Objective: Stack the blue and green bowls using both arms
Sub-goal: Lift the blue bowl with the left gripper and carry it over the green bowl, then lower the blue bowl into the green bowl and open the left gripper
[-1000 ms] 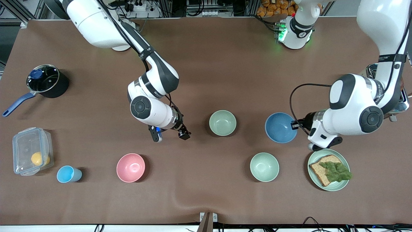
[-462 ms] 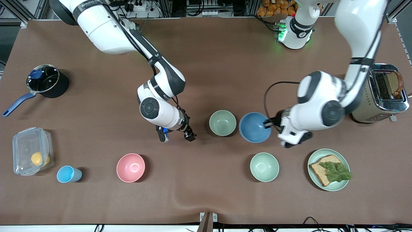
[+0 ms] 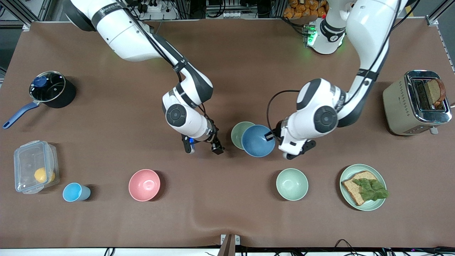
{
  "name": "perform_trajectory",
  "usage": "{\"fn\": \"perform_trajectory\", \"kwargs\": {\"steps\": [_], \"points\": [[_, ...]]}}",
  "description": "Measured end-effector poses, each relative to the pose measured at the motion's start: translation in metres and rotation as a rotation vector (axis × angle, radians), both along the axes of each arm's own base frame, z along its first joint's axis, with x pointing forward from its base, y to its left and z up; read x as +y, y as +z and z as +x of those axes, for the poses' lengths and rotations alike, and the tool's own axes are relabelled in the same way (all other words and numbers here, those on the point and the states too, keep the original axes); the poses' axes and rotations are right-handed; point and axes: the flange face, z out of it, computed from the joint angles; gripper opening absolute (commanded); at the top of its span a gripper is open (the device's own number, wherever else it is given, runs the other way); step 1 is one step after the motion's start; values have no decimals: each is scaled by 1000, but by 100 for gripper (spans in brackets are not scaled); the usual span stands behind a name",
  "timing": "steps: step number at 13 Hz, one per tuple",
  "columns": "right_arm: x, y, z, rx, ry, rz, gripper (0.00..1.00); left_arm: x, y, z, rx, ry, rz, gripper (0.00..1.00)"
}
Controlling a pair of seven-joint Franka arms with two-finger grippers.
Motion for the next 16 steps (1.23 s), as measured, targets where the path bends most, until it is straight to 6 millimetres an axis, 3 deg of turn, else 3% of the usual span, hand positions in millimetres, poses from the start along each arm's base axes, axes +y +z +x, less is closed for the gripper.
{"fn": "perform_trajectory", "kwargs": {"steps": [7,16], "points": [[-3,-9,5,-24,-35,10,100,-14,-39,-17,38,-15,11,0],[6,-21,-2,-16,-43,10,100,-33,-54,-38,35,-46,14,0]]}}
